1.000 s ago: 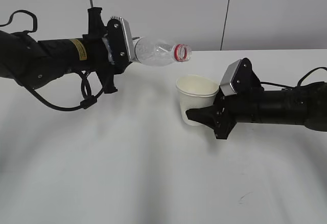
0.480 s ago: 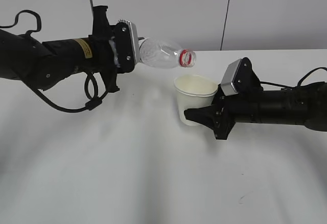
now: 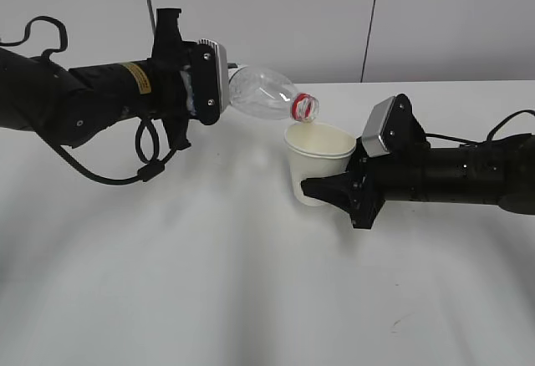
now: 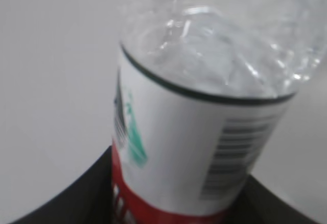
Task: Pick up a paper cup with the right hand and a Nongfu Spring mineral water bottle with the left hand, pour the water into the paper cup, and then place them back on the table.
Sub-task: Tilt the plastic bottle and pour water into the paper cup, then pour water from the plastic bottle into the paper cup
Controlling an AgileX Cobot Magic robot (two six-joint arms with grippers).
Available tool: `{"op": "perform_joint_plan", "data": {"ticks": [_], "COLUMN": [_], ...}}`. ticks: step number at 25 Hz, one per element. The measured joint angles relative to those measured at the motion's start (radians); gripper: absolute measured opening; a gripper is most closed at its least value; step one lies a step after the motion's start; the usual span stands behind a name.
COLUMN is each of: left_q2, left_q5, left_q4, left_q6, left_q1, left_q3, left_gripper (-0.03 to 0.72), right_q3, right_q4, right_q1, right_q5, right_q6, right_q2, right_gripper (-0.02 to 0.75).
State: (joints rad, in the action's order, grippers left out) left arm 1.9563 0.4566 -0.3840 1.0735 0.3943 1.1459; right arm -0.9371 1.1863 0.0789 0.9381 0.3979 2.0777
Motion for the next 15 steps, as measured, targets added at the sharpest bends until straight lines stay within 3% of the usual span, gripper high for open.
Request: {"op": "perform_joint_plan", "data": {"ticks": [15], "left_q2": [0.001], "left_q5": [0.049], "left_q4": [0.005], "left_q6": [0.079], "left_q1": [0.0], "left_q3": [0.0], "left_gripper": [0.326], "right_q3": [0.0], "right_q4": [0.027], "right_q1": [0.0], "right_q5": [0.002], "right_q6": [0.011], "right_q2": [0.0], "right_gripper": [0.396]}}
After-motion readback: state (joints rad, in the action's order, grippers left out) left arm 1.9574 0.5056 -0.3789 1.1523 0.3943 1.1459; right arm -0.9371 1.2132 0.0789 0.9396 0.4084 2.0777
